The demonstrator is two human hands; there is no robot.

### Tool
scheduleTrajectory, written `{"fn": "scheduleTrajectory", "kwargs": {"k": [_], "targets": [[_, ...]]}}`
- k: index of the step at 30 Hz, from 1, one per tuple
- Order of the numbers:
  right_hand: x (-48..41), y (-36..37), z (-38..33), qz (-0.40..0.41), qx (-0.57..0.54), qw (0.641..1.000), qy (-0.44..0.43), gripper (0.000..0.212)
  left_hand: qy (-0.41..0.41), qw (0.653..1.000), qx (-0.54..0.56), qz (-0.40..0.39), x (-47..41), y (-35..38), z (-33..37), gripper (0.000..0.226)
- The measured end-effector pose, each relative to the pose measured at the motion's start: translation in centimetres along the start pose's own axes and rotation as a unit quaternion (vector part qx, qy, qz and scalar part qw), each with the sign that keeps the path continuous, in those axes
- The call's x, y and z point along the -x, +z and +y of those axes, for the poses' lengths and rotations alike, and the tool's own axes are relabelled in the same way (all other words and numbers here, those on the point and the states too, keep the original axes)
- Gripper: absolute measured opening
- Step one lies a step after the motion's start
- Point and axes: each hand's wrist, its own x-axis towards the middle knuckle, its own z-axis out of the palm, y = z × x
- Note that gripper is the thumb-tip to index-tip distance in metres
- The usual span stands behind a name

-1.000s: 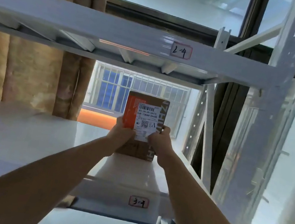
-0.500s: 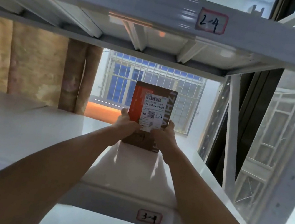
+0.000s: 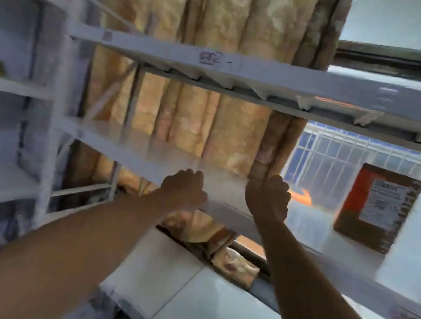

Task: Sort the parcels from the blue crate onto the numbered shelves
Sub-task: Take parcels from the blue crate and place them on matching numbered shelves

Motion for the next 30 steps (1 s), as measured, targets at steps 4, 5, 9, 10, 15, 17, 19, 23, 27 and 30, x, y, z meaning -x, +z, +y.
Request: {"fn": "scheduleTrajectory", "kwargs": {"k": [4, 5, 9, 10, 15, 17, 19, 23, 27, 30], "targets": [[11.8, 11.2, -13.0, -0.178, -0.029, 0.979, -0.095, 0.027, -0.111, 0.992, -0.049, -0.019, 10.9, -6.1, -19.8, 0.04], [14.8, 14.2, -16.3, -0.221, -0.041, 0.966, -0.126, 0.027, -0.143, 0.988, -0.063, -0.011, 14.0, -8.1, -24.2, 0.041], [27.5, 24.1, -28.4, -0.341, -0.025, 0.907, -0.244, 0.034, -0.289, 0.95, -0.118, 0.03, 27.2, -15.7, -39.2, 0.046], [31.0, 25.8, -31.2, -0.378, -0.018, 0.885, -0.273, 0.035, -0.323, 0.937, -0.128, 0.033, 30.5, -17.3, -42.4, 0.046], [45.6, 33.5, -41.8, -0.503, -0.014, 0.776, -0.38, 0.028, -0.482, 0.865, -0.138, 0.033, 44.8, -21.5, -55.5, 0.038], [50.4, 37.0, -44.7, -0.54, -0.005, 0.739, -0.402, 0.034, -0.528, 0.842, -0.111, 0.007, 49.6, -21.7, -59.6, 0.035], [54.8, 40.5, -46.9, -0.578, -0.005, 0.709, -0.404, 0.039, -0.565, 0.819, -0.101, 0.0, 53.4, -21.5, -63.7, 0.033], [63.0, 48.0, -50.1, -0.637, -0.033, 0.675, -0.369, 0.037, -0.617, 0.783, -0.076, -0.017, 58.7, -18.7, -72.4, 0.047], [72.1, 56.4, -50.2, -0.692, -0.017, 0.641, -0.332, 0.023, -0.624, 0.777, -0.014, -0.084, 62.7, -13.1, -79.5, 0.04], [79.4, 62.2, -48.9, -0.749, 0.019, 0.587, -0.306, 0.029, -0.656, 0.746, 0.028, -0.114, 66.6, -8.2, -85.0, 0.032]]}}
